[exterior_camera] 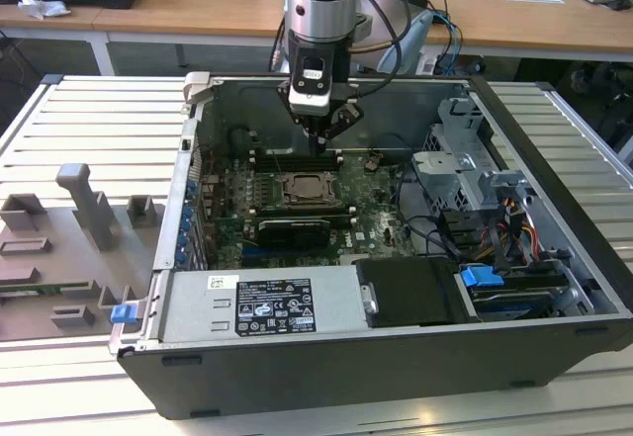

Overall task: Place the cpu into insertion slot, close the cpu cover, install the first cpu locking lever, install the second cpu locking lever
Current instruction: 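Install the first cpu locking lever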

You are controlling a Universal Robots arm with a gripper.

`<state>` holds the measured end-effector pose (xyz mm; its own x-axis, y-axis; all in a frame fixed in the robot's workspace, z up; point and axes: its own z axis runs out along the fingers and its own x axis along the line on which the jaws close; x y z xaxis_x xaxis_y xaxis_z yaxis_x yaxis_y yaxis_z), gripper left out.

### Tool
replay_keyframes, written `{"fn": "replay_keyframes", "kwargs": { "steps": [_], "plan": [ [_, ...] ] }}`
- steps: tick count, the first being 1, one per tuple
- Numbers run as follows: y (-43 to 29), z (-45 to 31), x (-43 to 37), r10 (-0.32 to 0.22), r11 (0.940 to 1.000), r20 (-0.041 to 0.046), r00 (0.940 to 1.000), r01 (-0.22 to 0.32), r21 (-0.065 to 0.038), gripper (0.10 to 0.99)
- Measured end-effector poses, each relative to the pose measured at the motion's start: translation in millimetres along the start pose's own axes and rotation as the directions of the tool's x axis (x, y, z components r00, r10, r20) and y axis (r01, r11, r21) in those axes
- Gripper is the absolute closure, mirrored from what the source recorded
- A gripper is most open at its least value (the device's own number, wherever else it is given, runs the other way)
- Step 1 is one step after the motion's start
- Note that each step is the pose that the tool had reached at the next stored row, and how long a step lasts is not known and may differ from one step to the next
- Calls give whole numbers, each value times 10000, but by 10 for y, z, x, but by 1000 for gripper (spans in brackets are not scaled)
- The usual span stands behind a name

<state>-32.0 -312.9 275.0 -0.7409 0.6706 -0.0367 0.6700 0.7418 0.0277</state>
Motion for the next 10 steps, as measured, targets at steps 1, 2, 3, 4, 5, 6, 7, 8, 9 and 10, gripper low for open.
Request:
{"fn": "replay_keyframes", "kwargs": {
  "steps": [1, 2, 3, 4, 5, 6, 7, 8, 9, 10],
  "plan": [
    [0, 0, 0, -86, 10000, -2, 10000, 86, -3, 980],
    [0, 0, 0, -206, 9998, -6, 9998, 206, -7, 980],
    [0, 0, 0, -290, 9996, -8, 9996, 290, -11, 980],
    [0, 0, 0, -365, 9993, -10, 9993, 365, -14, 980],
    [0, 0, 0, -539, 9985, -14, 9985, 539, -20, 980],
    [0, 0, 0, -620, 9981, -16, 9981, 620, -23, 980],
    [0, 0, 0, -710, 9975, -18, 9975, 710, -27, 980],
    [0, 0, 0, -893, 9960, -22, 9960, 893, -35, 980],
    [0, 0, 0, -974, 9952, -24, 9952, 974, -39, 980],
    [0, 0, 0, -1076, 9942, -26, 9942, 1076, -43, 980]
  ]
}}
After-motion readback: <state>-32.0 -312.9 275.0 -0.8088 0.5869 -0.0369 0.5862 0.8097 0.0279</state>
